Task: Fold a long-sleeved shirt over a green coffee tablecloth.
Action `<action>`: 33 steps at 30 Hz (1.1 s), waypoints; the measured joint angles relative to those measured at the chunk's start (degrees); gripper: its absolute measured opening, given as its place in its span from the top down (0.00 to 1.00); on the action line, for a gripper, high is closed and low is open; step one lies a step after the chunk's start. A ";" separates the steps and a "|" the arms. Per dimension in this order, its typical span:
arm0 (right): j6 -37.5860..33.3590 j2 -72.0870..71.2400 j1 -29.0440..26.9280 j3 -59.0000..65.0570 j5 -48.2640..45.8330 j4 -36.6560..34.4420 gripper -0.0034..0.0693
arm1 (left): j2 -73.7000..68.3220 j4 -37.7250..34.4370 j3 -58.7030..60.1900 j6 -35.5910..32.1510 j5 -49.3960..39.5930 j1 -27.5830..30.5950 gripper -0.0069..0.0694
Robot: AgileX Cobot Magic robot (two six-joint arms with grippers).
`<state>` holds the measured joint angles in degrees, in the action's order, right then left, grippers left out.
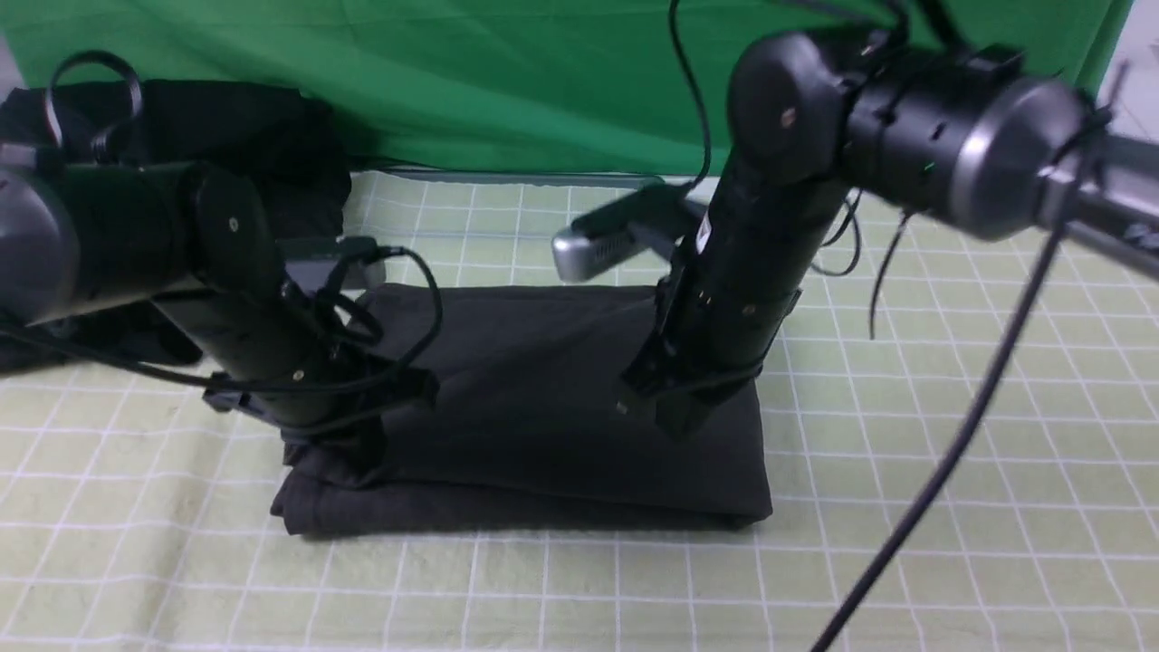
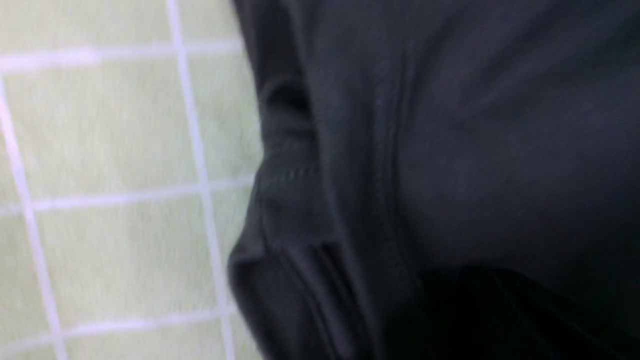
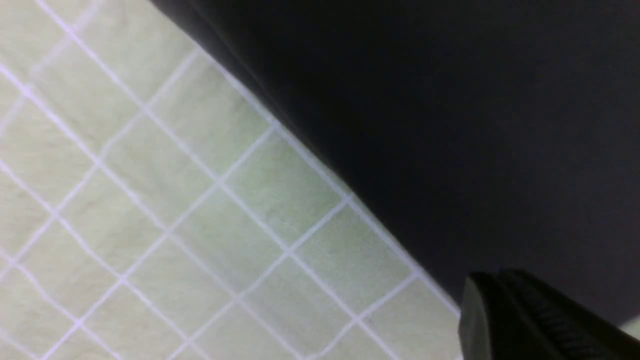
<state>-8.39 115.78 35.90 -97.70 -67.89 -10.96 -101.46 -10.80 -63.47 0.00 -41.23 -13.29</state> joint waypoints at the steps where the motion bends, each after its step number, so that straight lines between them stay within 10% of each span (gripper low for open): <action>1: 0.00 0.81 0.00 0.00 -0.07 0.05 0.95 | 0.00 0.14 0.58 0.00 0.07 0.00 0.92; 20: 5.32 5.29 0.02 5.45 0.39 6.84 0.95 | 3.78 9.91 0.61 4.70 -3.88 7.13 0.91; 33: 7.56 -0.80 0.02 6.67 6.48 6.72 0.95 | 10.17 -6.21 0.50 -4.29 -0.69 5.37 0.91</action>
<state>-0.83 114.98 35.92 -91.03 -61.41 -4.23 -91.29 -17.02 -62.97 -4.29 -41.92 -7.92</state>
